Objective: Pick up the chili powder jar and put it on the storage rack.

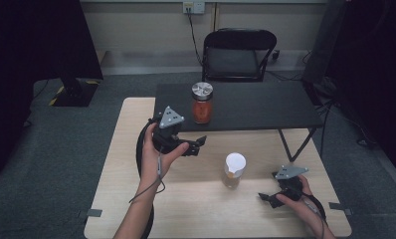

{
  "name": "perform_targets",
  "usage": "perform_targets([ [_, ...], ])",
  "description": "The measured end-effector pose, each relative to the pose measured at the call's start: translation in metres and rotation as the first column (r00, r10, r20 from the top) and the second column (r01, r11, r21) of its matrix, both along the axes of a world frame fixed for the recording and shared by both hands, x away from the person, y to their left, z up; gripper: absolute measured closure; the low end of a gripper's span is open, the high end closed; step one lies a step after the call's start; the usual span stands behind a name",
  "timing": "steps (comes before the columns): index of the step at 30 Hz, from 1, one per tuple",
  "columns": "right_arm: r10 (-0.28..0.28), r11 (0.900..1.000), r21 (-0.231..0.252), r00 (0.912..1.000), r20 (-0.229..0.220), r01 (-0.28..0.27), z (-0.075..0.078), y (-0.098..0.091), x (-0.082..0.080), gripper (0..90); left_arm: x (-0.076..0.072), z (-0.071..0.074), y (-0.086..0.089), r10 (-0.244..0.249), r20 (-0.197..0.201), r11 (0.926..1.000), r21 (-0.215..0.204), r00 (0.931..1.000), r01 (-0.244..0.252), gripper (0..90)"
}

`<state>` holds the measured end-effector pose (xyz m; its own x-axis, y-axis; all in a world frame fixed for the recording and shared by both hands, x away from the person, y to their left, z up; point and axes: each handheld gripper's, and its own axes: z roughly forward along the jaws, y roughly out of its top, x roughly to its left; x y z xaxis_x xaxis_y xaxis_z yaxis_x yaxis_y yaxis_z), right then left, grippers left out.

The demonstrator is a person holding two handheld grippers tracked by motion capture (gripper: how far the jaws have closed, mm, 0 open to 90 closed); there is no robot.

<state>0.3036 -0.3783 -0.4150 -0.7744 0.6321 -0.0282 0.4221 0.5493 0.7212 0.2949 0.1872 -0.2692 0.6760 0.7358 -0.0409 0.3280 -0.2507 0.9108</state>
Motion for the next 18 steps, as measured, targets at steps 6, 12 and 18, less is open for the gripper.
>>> perform_targets([
  [6,0.0,1.0,0.0,1.0,0.0,0.0,0.0,0.0,0.0,0.0,-0.008,-0.009,0.002,-0.041,0.008,0.9992,-0.003,0.9991,0.041,4.4],
  [12,0.0,1.0,0.0,1.0,0.0,0.0,0.0,0.0,0.0,0.0,-0.012,-0.023,0.003,-0.07,-0.001,0.9975,-0.008,0.9976,0.07,4.2],
  [18,0.0,1.0,0.0,1.0,0.0,0.0,0.0,0.0,0.0,0.0,-0.014,-0.039,0.004,-0.069,-0.014,0.9976,-0.011,0.9975,0.069,4.2],
])
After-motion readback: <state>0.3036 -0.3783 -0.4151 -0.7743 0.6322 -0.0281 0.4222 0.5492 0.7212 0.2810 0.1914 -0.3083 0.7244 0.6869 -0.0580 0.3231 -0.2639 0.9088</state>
